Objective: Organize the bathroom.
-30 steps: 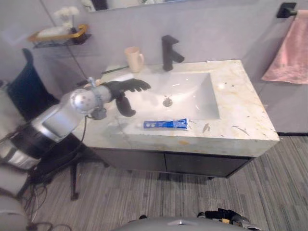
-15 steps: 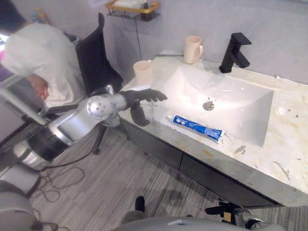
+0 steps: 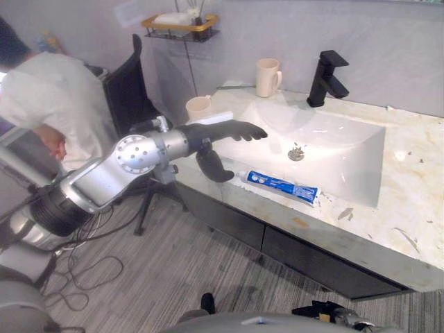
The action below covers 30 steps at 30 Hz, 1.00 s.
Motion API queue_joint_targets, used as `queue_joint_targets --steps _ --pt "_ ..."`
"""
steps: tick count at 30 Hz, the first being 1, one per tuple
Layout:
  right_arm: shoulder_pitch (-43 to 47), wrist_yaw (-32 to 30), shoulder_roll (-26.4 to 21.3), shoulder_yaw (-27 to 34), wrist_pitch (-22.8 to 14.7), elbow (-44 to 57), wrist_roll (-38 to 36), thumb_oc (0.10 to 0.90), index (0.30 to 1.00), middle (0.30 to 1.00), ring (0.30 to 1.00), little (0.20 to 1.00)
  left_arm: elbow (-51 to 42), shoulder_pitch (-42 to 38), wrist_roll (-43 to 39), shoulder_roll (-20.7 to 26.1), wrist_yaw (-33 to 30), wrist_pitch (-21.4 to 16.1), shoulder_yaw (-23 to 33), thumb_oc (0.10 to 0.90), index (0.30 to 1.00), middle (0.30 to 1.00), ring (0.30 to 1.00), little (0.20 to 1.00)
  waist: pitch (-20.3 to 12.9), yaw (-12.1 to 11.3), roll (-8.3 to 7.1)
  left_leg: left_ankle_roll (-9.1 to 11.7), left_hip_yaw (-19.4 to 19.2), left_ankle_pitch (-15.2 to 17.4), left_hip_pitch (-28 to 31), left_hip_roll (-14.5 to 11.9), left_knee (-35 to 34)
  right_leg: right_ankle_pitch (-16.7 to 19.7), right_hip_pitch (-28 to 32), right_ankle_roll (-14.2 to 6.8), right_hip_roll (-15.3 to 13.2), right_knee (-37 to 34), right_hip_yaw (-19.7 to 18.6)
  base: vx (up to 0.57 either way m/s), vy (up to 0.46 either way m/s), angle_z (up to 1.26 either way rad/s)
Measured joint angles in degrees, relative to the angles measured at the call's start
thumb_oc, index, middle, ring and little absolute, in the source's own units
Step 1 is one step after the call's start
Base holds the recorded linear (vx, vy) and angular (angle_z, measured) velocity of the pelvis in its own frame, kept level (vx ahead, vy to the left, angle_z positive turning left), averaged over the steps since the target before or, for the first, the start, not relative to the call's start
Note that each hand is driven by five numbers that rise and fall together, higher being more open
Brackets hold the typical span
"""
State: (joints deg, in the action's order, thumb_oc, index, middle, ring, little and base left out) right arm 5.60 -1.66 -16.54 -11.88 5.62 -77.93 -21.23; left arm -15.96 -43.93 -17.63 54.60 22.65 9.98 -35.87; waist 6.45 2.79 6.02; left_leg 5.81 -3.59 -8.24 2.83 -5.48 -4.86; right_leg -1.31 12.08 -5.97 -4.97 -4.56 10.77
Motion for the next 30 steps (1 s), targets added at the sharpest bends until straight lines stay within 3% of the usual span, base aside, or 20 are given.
queue_joint_targets --steps 3,12,30 --pt "-0.3 -0.1 0.1 0.1 -0.2 0.1 0.0 0.800 0.900 0.900 0.900 0.900 -0.5 0.0 -0.5 -1.2 0.1 0.8 0.0 0.800 0.900 0.900 0.900 0.900 -0.7 1.8 0.12 0.0 -1.0 0.3 0.6 -0.2 -0.1 0.1 0.0 -0.2 0.0 -0.3 -1.0 0.06 0.068 -0.16" --pt "-0.9 -0.6 -0.2 0.1 -0.2 0.7 0.0 0.800 0.900 0.900 0.900 0.900 -0.4 0.1 -2.6 -4.3 0.5 4.1 -0.1 0.800 0.900 0.900 0.900 0.900 -2.5 3.7 1.05 0.1 -2.9 0.8 0.7 -0.1 -0.2 0.4 -1.1 -0.5 -0.5 -0.3 -2.9 0.04 0.043 -0.12" --pt "-2.8 -1.3 -0.9 2.3 -0.3 2.4 -1.4 0.800 0.900 0.900 0.900 0.900 0.2 1.5 1.2 -7.0 -0.9 7.3 -3.2 0.800 0.900 0.900 0.900 0.900 -3.2 5.5 2.12 -0.1 -4.6 1.4 0.8 0.0 -0.3 0.6 -2.1 -0.9 -0.8 -0.3 -4.6 0.04 0.020 -0.05"
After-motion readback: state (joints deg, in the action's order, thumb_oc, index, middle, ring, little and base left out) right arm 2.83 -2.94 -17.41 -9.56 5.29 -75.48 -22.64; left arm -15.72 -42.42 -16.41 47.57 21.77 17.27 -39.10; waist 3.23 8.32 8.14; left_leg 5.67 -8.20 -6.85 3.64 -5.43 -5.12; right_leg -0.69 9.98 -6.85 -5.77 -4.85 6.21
